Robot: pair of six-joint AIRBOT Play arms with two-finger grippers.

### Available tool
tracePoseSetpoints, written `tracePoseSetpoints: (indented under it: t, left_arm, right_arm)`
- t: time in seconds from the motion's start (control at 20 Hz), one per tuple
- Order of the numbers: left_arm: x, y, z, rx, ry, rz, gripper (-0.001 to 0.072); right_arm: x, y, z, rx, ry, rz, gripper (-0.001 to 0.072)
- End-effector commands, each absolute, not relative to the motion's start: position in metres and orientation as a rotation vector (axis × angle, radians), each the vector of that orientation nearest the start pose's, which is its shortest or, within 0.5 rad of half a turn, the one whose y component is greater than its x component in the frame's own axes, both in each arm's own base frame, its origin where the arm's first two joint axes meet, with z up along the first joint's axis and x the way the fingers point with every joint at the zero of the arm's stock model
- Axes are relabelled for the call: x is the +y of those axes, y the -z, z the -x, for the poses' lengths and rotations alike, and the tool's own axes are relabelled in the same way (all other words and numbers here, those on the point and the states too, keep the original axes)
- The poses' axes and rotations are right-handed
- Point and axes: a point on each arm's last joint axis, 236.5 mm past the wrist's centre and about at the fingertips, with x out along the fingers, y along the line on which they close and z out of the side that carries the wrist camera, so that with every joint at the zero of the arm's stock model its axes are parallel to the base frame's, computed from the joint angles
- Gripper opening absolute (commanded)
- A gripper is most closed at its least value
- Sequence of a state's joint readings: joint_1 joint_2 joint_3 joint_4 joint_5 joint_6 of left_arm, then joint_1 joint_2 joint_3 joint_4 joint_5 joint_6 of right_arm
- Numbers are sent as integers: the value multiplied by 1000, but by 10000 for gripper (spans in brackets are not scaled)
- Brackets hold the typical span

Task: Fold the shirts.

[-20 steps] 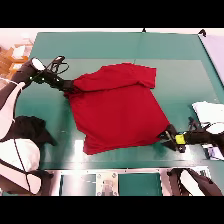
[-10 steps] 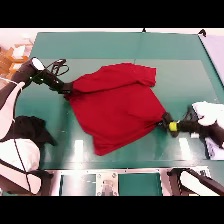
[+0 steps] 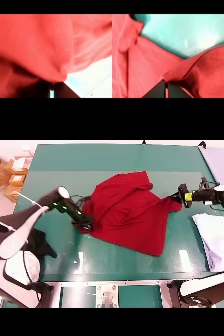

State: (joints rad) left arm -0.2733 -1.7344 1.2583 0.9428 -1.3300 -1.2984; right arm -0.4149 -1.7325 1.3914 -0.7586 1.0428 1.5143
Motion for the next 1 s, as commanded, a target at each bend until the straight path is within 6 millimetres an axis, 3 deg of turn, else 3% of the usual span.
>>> tracePoseSetpoints:
  t: [0.0, 0.05, 0.1, 0.15, 0.2, 0.25, 0.35, 0.55, 0.65, 0.8, 0.9, 0.95]
  left_arm:
    - [-272, 98, -286, 1747, 792, 199, 27]
    - [-273, 99, -287, 1740, 789, 205, 27]
    - [-272, 97, -290, 1734, 786, 215, 31]
    - [-269, 94, -293, 1734, 788, 222, 217]
    - [-265, 87, -295, 1745, 797, 229, 470]
    - [-257, 76, -298, 1761, 812, 240, 545]
    - [-235, 52, -310, 1766, 850, 256, 543]
    - [-174, 13, -349, 1697, 844, 331, 542]
    - [-151, 4, -370, 1615, 832, 376, 542]
    - [-127, 13, -394, 1512, 788, 378, 542]
    - [-126, 20, -401, 1474, 800, 346, 542]
    - [-127, 25, -403, 1468, 804, 336, 542]
  right_arm:
    - [-65, 43, -531, 1127, -42, -1005, 17]
    - [-64, 41, -530, 1135, -56, -994, 47]
    - [-64, 38, -527, 1147, -66, -992, 217]
    - [-66, 36, -523, 1160, -74, -997, 302]
    - [-70, 31, -516, 1177, -83, -1005, 302]
    - [-75, 27, -507, 1199, -92, -1016, 302]
    - [-83, 18, -483, 1250, -102, -1017, 300]
    - [-87, 29, -401, 1392, 22, -884, 281]
    - [-67, 33, -359, 1438, 39, -889, 282]
    - [-36, 53, -301, 1478, 83, -942, 308]
    - [-13, 74, -263, 1535, 107, -995, 534]
    - [-3, 83, -247, 1568, 110, -1021, 533]
